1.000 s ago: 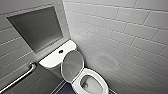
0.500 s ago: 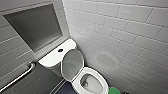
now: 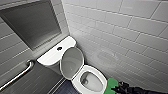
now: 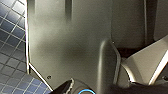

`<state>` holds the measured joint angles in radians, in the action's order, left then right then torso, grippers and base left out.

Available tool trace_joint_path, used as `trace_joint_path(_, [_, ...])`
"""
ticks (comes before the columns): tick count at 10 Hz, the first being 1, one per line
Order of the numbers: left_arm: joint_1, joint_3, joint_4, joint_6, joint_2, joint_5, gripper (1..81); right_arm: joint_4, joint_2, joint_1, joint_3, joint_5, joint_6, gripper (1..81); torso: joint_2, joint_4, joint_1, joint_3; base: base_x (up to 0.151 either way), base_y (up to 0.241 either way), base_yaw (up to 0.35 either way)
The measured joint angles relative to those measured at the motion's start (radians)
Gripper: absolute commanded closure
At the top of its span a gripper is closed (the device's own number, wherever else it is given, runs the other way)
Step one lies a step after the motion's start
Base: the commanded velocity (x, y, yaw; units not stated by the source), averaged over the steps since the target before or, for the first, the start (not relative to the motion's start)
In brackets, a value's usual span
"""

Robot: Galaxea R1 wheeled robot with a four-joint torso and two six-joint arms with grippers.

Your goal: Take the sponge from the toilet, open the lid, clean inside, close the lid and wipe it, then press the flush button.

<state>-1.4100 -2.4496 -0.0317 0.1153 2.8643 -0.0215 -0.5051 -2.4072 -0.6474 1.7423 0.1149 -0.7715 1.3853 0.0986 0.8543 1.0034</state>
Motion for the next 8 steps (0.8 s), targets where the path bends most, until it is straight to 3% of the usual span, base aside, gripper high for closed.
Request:
trace_joint_path(2, [0.0,-0.001,0.0,0.0,0.0,-0.001,1.0,0.0,-0.027,0.058,0.004,0.051,-0.014,81.1,0.0,0.0,0.0,0.0,0.0,0.0,0.0])
trace_joint_path(5, [0.0,-0.001,-0.002,0.0,0.0,0.0,1.0,0.0,-0.082,0.071,0.058,0.085,-0.035,81.1,0.0,0.0,0.0,0.0,0.0,0.0,0.0])
trace_joint_path(8, [0.0,-0.008,-0.003,0.0,0.0,0.0,1.0,0.0,-0.087,0.16,0.076,0.097,-0.05,81.1,0.0,0.0,0.0,0.001,0.0,0.0,0.0])
